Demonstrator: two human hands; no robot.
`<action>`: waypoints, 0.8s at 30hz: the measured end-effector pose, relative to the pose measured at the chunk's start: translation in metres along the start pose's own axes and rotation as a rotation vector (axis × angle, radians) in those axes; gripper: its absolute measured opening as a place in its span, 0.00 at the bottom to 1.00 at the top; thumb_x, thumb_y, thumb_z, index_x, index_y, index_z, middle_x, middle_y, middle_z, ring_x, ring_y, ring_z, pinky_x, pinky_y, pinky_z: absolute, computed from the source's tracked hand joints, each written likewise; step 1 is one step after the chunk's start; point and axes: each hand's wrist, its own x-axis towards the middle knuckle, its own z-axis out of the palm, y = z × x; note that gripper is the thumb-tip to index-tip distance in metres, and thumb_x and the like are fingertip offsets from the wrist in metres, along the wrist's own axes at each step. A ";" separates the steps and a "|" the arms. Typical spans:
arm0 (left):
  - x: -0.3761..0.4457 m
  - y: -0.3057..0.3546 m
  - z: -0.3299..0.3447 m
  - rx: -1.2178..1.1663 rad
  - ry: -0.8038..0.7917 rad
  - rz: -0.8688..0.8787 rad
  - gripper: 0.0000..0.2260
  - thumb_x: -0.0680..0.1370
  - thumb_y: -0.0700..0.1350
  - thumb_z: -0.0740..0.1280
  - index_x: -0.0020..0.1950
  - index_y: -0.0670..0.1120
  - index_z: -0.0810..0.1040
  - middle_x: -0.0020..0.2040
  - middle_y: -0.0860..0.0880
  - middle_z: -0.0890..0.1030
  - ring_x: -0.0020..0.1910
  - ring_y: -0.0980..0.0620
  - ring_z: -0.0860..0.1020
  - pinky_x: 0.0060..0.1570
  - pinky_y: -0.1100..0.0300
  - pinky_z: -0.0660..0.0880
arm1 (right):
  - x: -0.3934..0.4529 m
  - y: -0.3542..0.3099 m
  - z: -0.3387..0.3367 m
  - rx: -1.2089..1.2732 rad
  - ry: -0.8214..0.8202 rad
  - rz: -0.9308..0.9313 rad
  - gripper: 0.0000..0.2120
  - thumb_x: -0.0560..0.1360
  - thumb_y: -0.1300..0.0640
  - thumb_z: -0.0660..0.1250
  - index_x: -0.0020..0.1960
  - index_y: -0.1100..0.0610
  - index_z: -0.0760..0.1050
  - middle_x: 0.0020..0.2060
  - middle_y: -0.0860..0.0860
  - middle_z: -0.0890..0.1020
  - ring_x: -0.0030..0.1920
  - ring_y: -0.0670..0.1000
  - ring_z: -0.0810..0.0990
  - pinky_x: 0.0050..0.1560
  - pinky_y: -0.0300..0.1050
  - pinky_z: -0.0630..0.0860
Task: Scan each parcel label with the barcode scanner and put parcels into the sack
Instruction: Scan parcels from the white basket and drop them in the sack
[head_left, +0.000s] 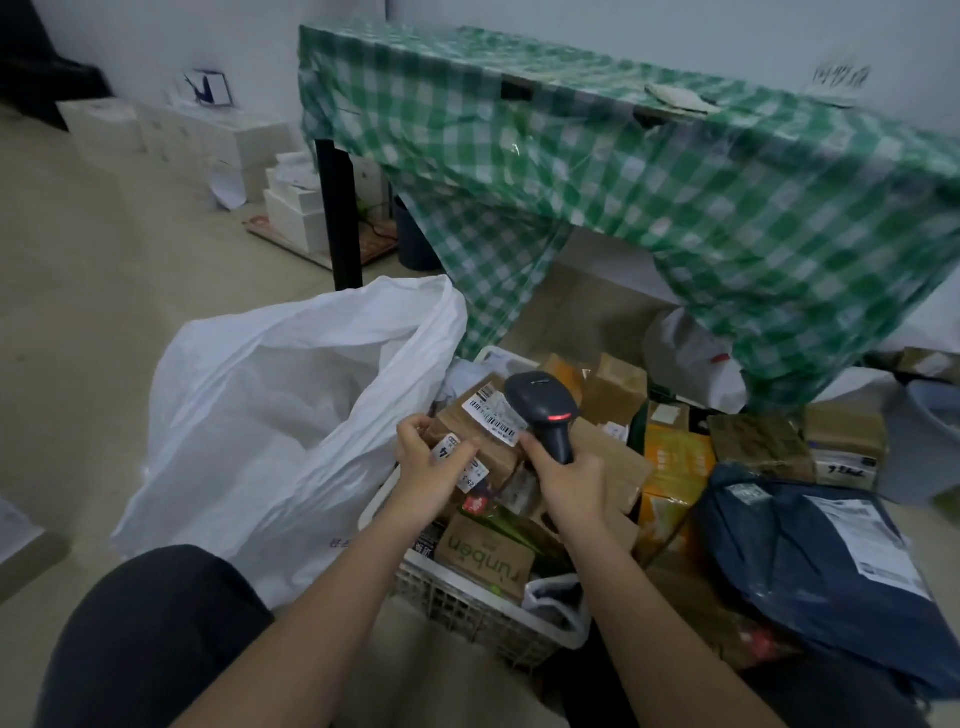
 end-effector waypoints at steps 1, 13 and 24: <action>0.004 0.001 -0.006 0.017 0.003 -0.007 0.19 0.73 0.48 0.71 0.53 0.59 0.62 0.62 0.46 0.65 0.55 0.49 0.75 0.45 0.47 0.81 | 0.004 -0.002 -0.002 -0.030 -0.014 -0.031 0.10 0.73 0.50 0.73 0.37 0.53 0.76 0.28 0.52 0.76 0.31 0.50 0.75 0.33 0.43 0.69; 0.033 0.040 -0.073 0.179 -0.332 0.058 0.18 0.67 0.54 0.68 0.56 0.64 0.75 0.55 0.62 0.77 0.52 0.60 0.78 0.43 0.62 0.74 | 0.053 -0.031 -0.006 -0.201 -0.380 -0.115 0.09 0.69 0.55 0.77 0.45 0.51 0.78 0.36 0.48 0.81 0.35 0.46 0.79 0.32 0.34 0.75; 0.053 -0.014 -0.059 0.236 -0.108 -0.040 0.10 0.71 0.52 0.74 0.49 0.50 0.78 0.51 0.50 0.82 0.52 0.51 0.80 0.55 0.53 0.76 | 0.043 0.022 0.036 -0.422 -0.278 -0.070 0.14 0.69 0.55 0.76 0.53 0.52 0.78 0.43 0.48 0.83 0.44 0.49 0.82 0.51 0.55 0.81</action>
